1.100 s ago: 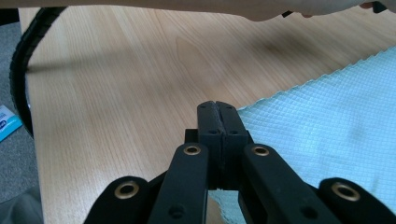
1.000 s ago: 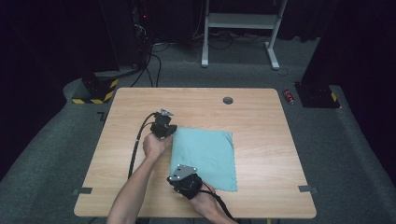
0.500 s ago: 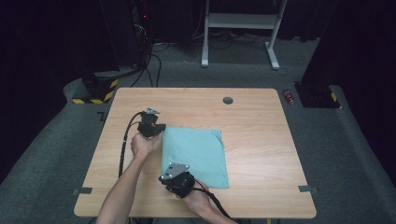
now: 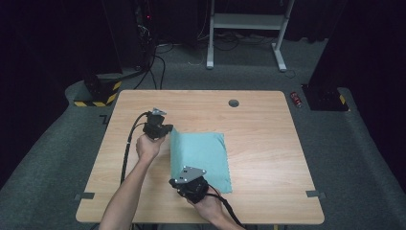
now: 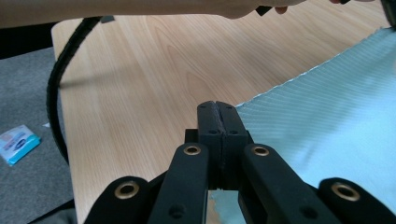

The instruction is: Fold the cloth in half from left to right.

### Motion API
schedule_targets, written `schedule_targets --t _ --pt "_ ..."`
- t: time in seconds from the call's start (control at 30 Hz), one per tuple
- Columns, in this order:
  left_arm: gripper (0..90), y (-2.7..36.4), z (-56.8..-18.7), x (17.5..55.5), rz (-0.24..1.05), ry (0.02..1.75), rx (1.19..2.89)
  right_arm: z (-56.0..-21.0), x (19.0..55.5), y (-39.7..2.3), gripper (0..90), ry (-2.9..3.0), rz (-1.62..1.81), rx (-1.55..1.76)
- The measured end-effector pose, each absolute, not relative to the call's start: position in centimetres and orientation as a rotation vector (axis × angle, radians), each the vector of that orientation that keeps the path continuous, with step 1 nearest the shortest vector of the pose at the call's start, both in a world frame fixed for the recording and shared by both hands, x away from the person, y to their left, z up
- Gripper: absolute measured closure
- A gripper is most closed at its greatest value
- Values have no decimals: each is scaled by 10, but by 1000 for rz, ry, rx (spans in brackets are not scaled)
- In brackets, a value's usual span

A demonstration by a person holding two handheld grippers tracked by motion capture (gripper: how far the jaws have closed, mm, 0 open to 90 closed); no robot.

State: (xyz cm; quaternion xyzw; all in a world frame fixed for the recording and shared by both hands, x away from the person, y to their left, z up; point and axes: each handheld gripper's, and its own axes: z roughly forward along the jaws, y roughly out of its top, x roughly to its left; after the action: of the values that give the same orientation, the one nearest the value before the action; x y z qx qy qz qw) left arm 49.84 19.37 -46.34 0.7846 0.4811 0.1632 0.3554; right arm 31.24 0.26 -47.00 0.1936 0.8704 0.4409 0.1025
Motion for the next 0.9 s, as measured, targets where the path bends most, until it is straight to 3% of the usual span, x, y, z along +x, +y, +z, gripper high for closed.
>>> schedule_targets --t 0.9 --pt "899 118 -489 514 350 1168 2097 -506 301 -79 900 2419 1273 809"
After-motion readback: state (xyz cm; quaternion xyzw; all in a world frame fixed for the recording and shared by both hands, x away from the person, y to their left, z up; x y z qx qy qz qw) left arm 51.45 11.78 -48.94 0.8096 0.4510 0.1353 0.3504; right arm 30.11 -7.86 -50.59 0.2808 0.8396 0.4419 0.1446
